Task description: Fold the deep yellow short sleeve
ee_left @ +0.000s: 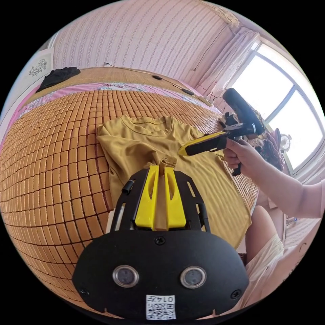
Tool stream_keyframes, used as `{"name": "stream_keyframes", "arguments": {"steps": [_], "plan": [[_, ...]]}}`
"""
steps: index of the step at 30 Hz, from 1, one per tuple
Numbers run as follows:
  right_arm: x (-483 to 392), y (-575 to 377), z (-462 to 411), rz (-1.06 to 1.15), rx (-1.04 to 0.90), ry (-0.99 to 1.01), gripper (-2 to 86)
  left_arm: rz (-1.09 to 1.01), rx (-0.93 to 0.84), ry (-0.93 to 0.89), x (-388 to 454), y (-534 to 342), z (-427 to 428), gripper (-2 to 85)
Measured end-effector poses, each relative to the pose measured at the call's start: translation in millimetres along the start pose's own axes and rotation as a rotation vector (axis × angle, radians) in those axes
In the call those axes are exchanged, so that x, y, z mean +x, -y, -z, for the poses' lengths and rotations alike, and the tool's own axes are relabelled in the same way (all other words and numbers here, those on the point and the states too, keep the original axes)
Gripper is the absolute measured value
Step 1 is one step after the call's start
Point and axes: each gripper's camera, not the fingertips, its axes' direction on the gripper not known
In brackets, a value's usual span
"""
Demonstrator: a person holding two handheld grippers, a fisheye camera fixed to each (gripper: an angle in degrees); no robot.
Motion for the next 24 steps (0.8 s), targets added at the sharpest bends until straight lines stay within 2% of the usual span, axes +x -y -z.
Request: {"name": "stream_keyframes", "arguments": {"steps": [7,12,14,16,19,24], "plan": [[4.6,-3.8,16.0,-0.038,0.097,0.158,1.5,0.017,0.009,0.008,-3.2,-17.0,8.8,2.9],[-55.9,34.5,37.0,0.142,0.135,0.241,0.8,0.122,0.146,0.046,-17.9,-43.7,62.2,0.4],[-90.1,60.0,31.4,0.190,0.055,0.201,0.9,0.183,0.210,0.098,-26.5,-57.5,85.1,-0.5],[-125.3,79.5,28.4,0.244,-0.016,0.042,1.3,0.266,0.277,0.121,-40.6,-74.7,105.3,-0.8],[-134.7,73.8,24.2,0.241,-0.065,-0.035,3.0,0.299,0.266,0.084,-51.3,-85.2,110.1,-0.8],[-89.8,23.5,56.3,0.101,0.058,-0.092,8.4,0.237,0.193,0.078,-49.0,-82.2,99.0,0.3]]}}
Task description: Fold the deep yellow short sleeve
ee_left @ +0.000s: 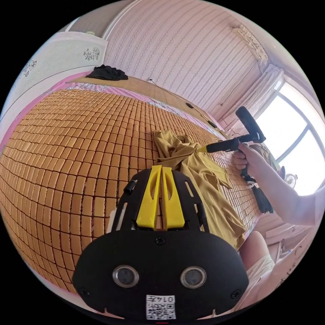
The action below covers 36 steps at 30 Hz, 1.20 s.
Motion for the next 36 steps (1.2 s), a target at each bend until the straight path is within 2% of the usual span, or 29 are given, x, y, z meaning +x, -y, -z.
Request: {"name": "stream_keyframes", "arguments": {"steps": [3,5,7,11,13,15,17,19,23,27,30,35,36], "plan": [[39.2,-38.3,9.7,-0.155,0.025,-0.222,7.8,-0.075,-0.063,0.007,10.3,11.8,-15.9,5.5],[57.8,-58.4,4.3,-0.227,-0.001,-0.301,6.3,-0.132,-0.081,0.058,20.5,22.6,-25.5,7.5],[74.9,-79.0,-14.3,-0.294,-0.079,-0.396,1.4,-0.204,-0.120,0.111,34.1,38.9,-45.6,9.0],[73.0,-96.5,-7.2,-0.258,0.008,-0.389,-0.4,-0.226,-0.264,0.126,40.0,56.6,-84.5,5.2],[75.8,-101.0,-4.7,-0.286,-0.017,-0.567,-0.4,-0.203,-0.288,0.124,39.2,61.5,-87.4,0.2],[80.1,-106.9,-2.9,-0.259,-0.015,-0.603,-0.4,-0.191,-0.280,0.137,37.2,62.6,-80.6,-0.5],[85.8,-108.4,3.7,-0.234,-0.005,-0.558,-0.4,-0.176,-0.270,0.167,31.6,62.5,-71.3,-0.8],[100.1,-109.7,5.4,-0.272,-0.082,-0.707,-0.4,-0.141,-0.247,0.224,17.3,63.3,-54.3,-0.9],[130.0,-129.2,6.9,-0.313,-0.165,-0.802,-0.4,-0.074,-0.217,0.335,-12.2,63.9,-24.1,-0.9],[165.0,-154.0,26.0,-0.431,-0.150,-0.769,-0.5,0.041,-0.231,0.493,-56.8,59.9,-1.6,-0.8],[175.8,-165.6,41.8,-0.498,-0.097,-0.693,-0.6,0.125,-0.219,0.436,-81.8,55.7,5.3,0.0],[123.4,-208.9,82.6,-0.464,0.086,-0.598,2.0,0.137,-0.177,0.483,-72.4,59.7,32.1,5.9],[96.6,-226.8,87.7,-0.401,0.129,-0.497,4.4,0.092,-0.168,0.489,-59.2,57.3,42.9,6.1]]}}
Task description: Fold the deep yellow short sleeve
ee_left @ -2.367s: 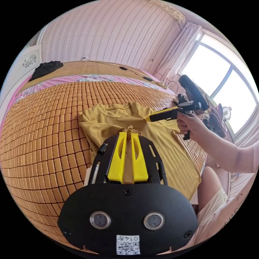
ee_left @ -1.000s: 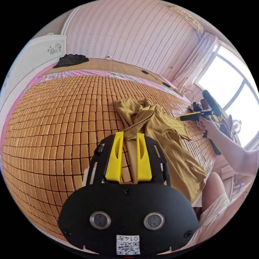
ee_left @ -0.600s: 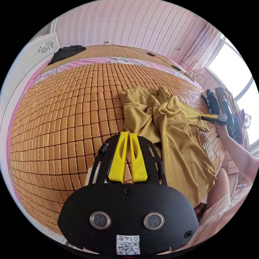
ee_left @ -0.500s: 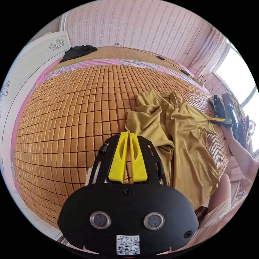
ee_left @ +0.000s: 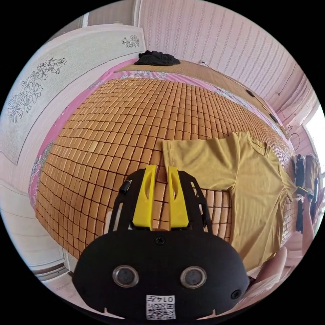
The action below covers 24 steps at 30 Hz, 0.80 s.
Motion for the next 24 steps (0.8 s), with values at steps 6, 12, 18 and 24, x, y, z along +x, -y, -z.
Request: {"name": "stream_keyframes", "arguments": {"steps": [6,12,18,24], "plan": [[-89.6,-135.2,3.2,0.288,-0.244,0.388,11.6,-0.389,-0.165,-0.239,88.8,-78.7,40.0,5.4],[-102.6,-173.3,-11.9,0.232,-0.230,0.443,5.7,-0.595,-0.359,-0.339,153.4,-153.8,43.9,7.1],[-77.5,-183.7,23.6,0.254,-0.209,0.387,1.0,-0.575,-0.369,-0.274,147.2,-151.9,26.8,5.7],[-66.0,-209.9,0.2,0.253,-0.369,0.362,0.8,-0.613,-0.419,-0.302,138.6,-146.2,24.5,4.5]]}}
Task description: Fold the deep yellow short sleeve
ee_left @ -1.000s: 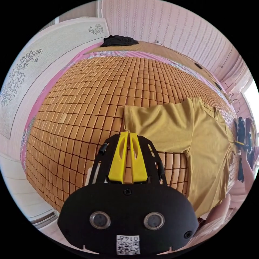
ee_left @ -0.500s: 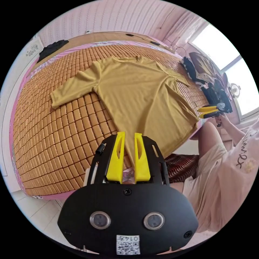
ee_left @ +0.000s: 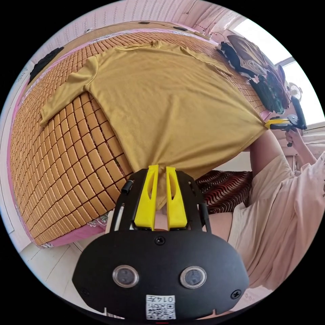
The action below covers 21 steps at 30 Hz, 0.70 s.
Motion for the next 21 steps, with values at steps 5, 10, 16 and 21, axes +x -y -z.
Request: {"name": "stream_keyframes", "arguments": {"steps": [5,10,16,21], "plan": [[6.7,11.6,-32.6,0.000,-0.170,-0.125,3.1,0.010,-0.032,-0.088,-14.2,-8.4,-0.6,4.6],[21.2,52.0,-3.5,0.029,-0.048,-0.145,4.0,0.011,0.000,-0.104,-28.2,-15.4,14.7,5.6],[-11.7,140.1,4.0,0.236,0.095,-0.112,1.4,0.210,0.229,0.026,-85.9,-27.8,51.1,5.5],[-69.2,227.6,-1.2,0.406,0.246,-0.041,0.1,0.408,0.342,0.158,-153.7,-36.1,61.8,5.2]]}}
